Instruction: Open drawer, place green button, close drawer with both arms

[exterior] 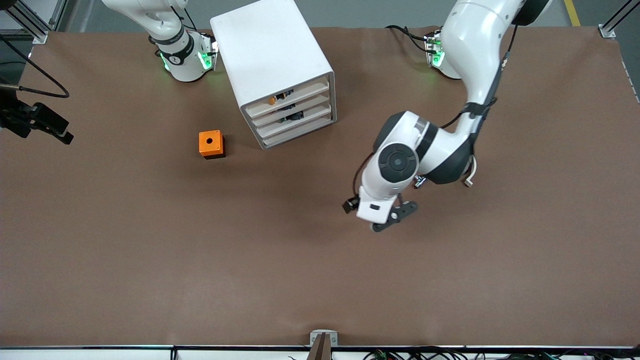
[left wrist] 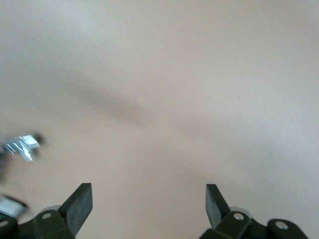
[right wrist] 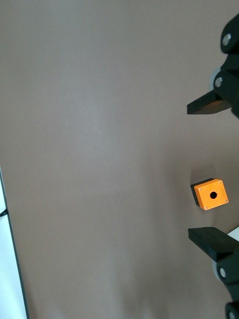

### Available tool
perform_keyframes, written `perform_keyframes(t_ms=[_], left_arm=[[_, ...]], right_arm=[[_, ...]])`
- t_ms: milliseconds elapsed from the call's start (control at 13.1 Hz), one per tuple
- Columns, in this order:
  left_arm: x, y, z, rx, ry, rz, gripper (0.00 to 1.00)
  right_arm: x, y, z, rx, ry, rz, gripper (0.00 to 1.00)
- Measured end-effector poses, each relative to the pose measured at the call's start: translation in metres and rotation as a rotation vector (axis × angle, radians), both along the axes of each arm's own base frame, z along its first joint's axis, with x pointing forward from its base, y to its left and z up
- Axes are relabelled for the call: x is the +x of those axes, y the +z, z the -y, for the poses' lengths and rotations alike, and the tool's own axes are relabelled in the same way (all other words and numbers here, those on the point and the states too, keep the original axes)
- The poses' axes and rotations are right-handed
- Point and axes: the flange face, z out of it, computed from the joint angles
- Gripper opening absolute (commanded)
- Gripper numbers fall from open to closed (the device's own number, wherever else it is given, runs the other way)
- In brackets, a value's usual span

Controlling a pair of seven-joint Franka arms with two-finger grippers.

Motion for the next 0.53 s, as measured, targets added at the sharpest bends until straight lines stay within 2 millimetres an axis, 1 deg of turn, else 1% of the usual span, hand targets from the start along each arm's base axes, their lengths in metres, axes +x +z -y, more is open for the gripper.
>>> perform_keyframes(t_ms=[152,305,381,457,533], left_arm=[[0.019,0.022,-0.036,0.051,0.002,0.062,1.00],[0.040,0.042,-0.084,0.062,-0.041,0.093,1.00],[0.049,0.058,-0.109,0.060,-0.062,0.109,1.00],[0.052,0.074,-0.129,0.063,-0.079,0.115,1.00],[0.051,0.089,-0.142,0.071,-0.103,0.106,1.00]], right_arm=[[0.000,0.000,0.000,0.000,0.000,0.001,1.00],[0.001,-0.001,-0.001,0.000,0.001,0.003,1.00],[0.001,-0.001,-0.001,0.000,0.002,0.007,1.00],[0.001,-0.001,-0.001,0.000,0.002,0.011,1.00],[0.002,-0.001,-0.001,0.000,0.002,0.012,1.00]])
